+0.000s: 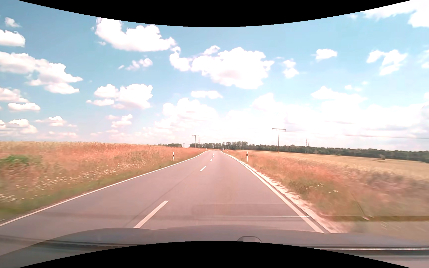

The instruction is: Follow the waypoints while adhering to traffic rules and regulations

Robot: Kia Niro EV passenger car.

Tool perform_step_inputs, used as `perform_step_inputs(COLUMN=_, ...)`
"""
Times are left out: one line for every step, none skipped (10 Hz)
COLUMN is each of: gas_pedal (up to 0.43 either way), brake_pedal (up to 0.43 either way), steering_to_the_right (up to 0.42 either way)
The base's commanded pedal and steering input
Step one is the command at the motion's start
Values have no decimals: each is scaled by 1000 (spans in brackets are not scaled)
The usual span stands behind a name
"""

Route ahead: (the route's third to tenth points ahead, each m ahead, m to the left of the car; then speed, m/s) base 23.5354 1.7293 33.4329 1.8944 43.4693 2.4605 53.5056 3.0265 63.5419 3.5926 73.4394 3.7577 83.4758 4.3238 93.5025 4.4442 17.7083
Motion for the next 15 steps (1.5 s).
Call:
perform_step_inputs(gas_pedal=67, brake_pedal=0, steering_to_the_right=-11)
perform_step_inputs(gas_pedal=67, brake_pedal=0, steering_to_the_right=-11)
perform_step_inputs(gas_pedal=67, brake_pedal=0, steering_to_the_right=-11)
perform_step_inputs(gas_pedal=67, brake_pedal=0, steering_to_the_right=-11)
perform_step_inputs(gas_pedal=67, brake_pedal=0, steering_to_the_right=-11)
perform_step_inputs(gas_pedal=67, brake_pedal=0, steering_to_the_right=-11)
perform_step_inputs(gas_pedal=67, brake_pedal=0, steering_to_the_right=-11)
perform_step_inputs(gas_pedal=67, brake_pedal=0, steering_to_the_right=-11)
perform_step_inputs(gas_pedal=67, brake_pedal=0, steering_to_the_right=-11)
perform_step_inputs(gas_pedal=67, brake_pedal=0, steering_to_the_right=-11)
perform_step_inputs(gas_pedal=67, brake_pedal=0, steering_to_the_right=-11)
perform_step_inputs(gas_pedal=67, brake_pedal=0, steering_to_the_right=-11)
perform_step_inputs(gas_pedal=67, brake_pedal=0, steering_to_the_right=-10)
perform_step_inputs(gas_pedal=67, brake_pedal=0, steering_to_the_right=-10)
perform_step_inputs(gas_pedal=67, brake_pedal=0, steering_to_the_right=-10)
